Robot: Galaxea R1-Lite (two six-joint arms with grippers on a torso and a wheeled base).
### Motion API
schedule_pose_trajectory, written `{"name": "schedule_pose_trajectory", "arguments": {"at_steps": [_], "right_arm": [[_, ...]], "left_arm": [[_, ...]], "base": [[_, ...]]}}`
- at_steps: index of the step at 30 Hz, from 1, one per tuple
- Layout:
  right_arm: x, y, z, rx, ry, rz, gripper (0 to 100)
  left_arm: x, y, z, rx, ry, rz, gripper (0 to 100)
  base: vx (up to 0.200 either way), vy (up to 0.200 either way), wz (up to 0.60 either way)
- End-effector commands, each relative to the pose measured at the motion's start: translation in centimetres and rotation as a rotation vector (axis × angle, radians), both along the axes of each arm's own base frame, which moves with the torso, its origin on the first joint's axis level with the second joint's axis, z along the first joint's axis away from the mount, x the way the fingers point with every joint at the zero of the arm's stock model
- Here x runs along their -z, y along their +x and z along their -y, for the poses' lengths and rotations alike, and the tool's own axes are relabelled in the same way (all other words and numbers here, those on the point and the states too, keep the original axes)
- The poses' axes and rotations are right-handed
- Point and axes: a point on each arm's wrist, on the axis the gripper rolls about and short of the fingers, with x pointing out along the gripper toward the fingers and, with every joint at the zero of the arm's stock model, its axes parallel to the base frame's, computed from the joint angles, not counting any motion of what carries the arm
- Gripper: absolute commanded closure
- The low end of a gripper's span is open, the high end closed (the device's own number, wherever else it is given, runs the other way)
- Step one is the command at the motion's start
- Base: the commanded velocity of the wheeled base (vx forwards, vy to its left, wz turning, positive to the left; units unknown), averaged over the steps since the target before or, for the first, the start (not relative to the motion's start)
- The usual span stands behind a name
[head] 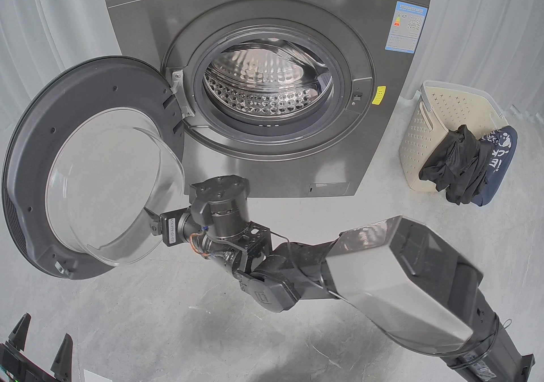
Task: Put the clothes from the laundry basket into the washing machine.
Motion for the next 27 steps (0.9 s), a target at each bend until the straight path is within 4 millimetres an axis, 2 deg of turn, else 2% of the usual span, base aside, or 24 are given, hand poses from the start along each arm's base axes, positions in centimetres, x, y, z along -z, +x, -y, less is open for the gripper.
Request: {"name": "schedule_pose_trajectory", "arguments": {"at_steps": [1, 3, 5, 7, 9, 11, 12, 14, 15, 16, 17, 18, 19, 20, 21, 22, 24, 27], "right_arm": [[2.1, 0.6, -1.0, 0.014, -0.012, -0.008, 0], [1.2, 0.9, -0.6, 0.025, 0.007, 0.002, 0], [-2.1, 1.4, 1.5, 0.057, 0.036, 0.021, 0], [-4.8, 1.1, 3.7, 0.077, 0.037, 0.023, 0], [-7.7, 0.6, 6.5, 0.105, 0.043, 0.03, 0], [-9.7, -0.2, 9.4, 0.131, 0.037, 0.034, 0], [-10.3, -0.5, 10.1, 0.137, 0.036, 0.035, 0], [-12.7, -3.0, 15.0, 0.17, 0.024, 0.032, 0], [-13.3, -4.0, 16.7, 0.181, 0.018, 0.033, 0], [-13.3, -4.0, 16.7, 0.181, 0.018, 0.033, 0], [-13.9, -6.2, 20.5, 0.213, -0.008, 0.041, 0], [-14.0, -7.1, 22.3, 0.234, -0.025, 0.047, 0], [-14.0, -7.1, 22.3, 0.234, -0.025, 0.047, 0], [-13.9, -9.4, 26.6, 0.282, -0.062, 0.067, 0], [-13.8, -10.7, 28.6, 0.313, -0.072, 0.083, 0], [-13.7, -11.3, 29.6, 0.33, -0.078, 0.088, 0], [-13.4, -13.6, 33.2, 0.406, -0.09, 0.116, 0], [-12.8, -16.9, 36.7, 0.489, -0.089, 0.158, 0]], "left_arm": [[0.4, 0.0, 0.0, 0.0, 0.0, -0.003, 0], [0.4, 0.0, 0.0, 0.0, 0.0, -0.005, 0], [0.4, 0.0, 0.0, 0.0, -0.002, -0.003, 0], [0.4, 0.0, 0.0, 0.0, -0.002, -0.005, 0], [0.4, 0.0, 0.0, 0.0, -0.002, -0.005, 0], [0.4, 0.0, 0.0, 0.0, -0.002, -0.005, 0], [0.4, 0.0, 0.0, 0.0, -0.002, -0.005, 0], [0.4, 0.0, 0.0, 0.0, -0.002, -0.003, 0], [0.4, 0.0, 0.0, 0.0, -0.002, -0.003, 0], [0.4, 0.0, 0.0, 0.0, -0.002, -0.003, 0], [0.4, 0.0, 0.0, 0.0, 0.0, -0.005, 0], [0.4, 0.0, 0.0, 0.0, 0.0, -0.003, 0], [0.4, 0.0, 0.0, 0.0, 0.0, -0.003, 0], [0.4, 0.0, 0.0, 0.0, 0.001, -0.003, 0], [0.4, 0.0, 0.0, 0.0, 0.003, -0.003, 0], [0.4, 0.0, 0.0, 0.0, 0.003, -0.003, 0], [0.4, 0.0, 0.0, 0.001, 0.004, -0.003, 0], [0.4, 0.0, 0.0, 0.0, 0.006, -0.003, 0]], "base": [[0.0, 0.0, 0.0], [0.0, 0.0, 0.0], [0.0, 0.0, 0.0], [0.0, 0.0, 0.0], [0.0, 0.0, 0.0], [0.0, 0.0, 0.0], [0.0, 0.0, 0.0], [0.0, 0.0, 0.0], [0.0, 0.0, 0.0], [0.0, 0.0, 0.0], [0.0, 0.0, 0.0], [0.0, 0.0, 0.0], [0.0, 0.0, 0.0], [0.0, 0.0, 0.0], [0.0, 0.0, 0.0], [0.0, 0.0, 0.0], [0.0, 0.0, 0.0], [0.0, 0.0, 0.0]]}}
